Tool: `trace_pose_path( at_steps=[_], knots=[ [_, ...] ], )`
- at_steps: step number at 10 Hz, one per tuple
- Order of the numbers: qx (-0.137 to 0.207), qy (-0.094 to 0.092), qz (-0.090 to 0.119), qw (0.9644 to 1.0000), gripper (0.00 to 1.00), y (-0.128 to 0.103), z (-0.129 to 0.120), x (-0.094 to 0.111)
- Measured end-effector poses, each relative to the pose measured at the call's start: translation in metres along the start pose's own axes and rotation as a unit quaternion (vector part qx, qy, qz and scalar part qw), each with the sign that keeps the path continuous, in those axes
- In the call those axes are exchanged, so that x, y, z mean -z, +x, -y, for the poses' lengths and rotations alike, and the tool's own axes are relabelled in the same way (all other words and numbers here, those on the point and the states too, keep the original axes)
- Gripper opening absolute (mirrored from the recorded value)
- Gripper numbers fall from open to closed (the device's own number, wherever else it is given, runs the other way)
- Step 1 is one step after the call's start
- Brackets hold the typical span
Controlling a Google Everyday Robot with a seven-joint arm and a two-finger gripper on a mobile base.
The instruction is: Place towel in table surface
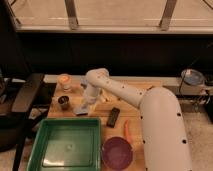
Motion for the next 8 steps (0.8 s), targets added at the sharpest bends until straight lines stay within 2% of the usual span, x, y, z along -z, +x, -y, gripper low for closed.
trace_pose_path(
  at_steps=[2, 4, 5, 8],
  knots=[
    [0.005, 0.001, -0.001, 1.0, 0.16, -0.003, 0.0, 0.0],
    [0.004, 0.014, -0.011, 0.9998, 0.0, -0.005, -0.002, 0.017],
    [0.004, 0.02, -0.016, 0.9997, 0.0, -0.006, -0.003, 0.026],
    [0.001, 0.053, -0.042, 0.9977, 0.0, -0.015, -0.006, 0.085]
  ],
)
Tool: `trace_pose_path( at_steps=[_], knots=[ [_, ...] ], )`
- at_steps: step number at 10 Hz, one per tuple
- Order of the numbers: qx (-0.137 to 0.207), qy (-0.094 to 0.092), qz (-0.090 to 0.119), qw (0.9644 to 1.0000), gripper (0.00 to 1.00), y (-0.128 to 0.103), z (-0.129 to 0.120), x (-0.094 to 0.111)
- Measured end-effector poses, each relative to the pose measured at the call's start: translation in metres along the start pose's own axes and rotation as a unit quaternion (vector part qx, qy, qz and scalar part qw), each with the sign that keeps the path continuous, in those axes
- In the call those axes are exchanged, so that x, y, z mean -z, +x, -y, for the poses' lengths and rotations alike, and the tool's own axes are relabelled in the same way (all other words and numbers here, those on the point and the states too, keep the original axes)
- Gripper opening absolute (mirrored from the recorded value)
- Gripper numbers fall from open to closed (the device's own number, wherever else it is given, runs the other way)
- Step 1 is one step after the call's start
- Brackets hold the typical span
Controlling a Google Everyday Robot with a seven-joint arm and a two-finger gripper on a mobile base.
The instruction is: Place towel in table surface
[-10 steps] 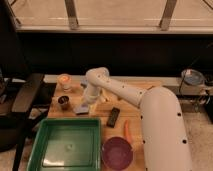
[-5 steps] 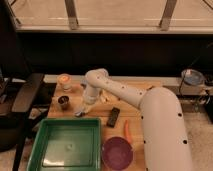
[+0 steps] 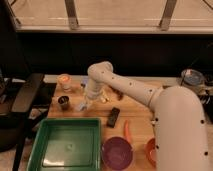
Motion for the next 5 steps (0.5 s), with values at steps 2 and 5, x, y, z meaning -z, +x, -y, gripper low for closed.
trace_pose_path(
  at_steps=[2, 5],
  knots=[
    [-0.004, 0.023, -0.022, 0.9995, 0.0, -0.001, 0.001, 0.045],
    [-0.009, 0.034, -0.047, 0.9983, 0.0, 0.004, -0.006, 0.085]
  ],
)
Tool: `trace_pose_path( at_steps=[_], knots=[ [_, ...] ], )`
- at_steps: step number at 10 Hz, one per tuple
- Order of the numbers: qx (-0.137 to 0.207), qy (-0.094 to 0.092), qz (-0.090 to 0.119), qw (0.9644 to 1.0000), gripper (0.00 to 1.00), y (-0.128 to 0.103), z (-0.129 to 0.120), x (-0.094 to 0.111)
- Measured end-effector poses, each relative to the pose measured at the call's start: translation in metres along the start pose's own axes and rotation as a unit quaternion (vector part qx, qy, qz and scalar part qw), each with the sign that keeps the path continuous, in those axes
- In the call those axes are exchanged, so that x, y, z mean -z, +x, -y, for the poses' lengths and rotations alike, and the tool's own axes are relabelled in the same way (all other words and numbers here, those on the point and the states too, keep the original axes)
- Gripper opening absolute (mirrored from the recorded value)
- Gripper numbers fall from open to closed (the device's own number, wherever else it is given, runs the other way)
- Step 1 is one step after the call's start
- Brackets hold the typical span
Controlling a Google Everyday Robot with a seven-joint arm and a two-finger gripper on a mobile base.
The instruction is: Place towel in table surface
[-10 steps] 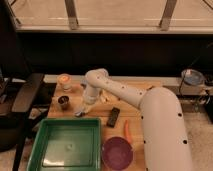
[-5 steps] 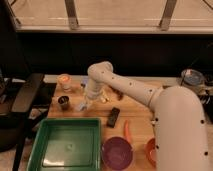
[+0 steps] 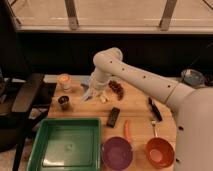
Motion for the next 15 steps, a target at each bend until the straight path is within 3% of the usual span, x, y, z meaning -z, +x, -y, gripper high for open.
trace_pose_path(
  at_steps=[2, 3, 5, 7, 8, 11, 13, 15],
  knots=[
    [0.0, -0.006, 0.001, 1.0, 0.03, -0.001, 0.001, 0.0],
    [-0.004, -0.012, 0.003, 0.9999, 0.11, 0.002, -0.002, -0.007],
    [-0.013, -0.026, 0.013, 0.9995, 0.32, 0.009, -0.009, -0.038],
    [-0.022, -0.042, 0.03, 0.9984, 0.54, 0.017, -0.018, -0.082],
    [-0.026, -0.049, 0.038, 0.9977, 0.6, 0.019, -0.021, -0.096],
    [-0.031, -0.074, 0.067, 0.9945, 0.62, 0.013, -0.026, -0.141],
    [-0.035, -0.083, 0.079, 0.9928, 0.62, 0.009, -0.031, -0.15],
    [-0.033, -0.084, 0.079, 0.9928, 0.62, 0.003, -0.033, -0.148]
  ],
)
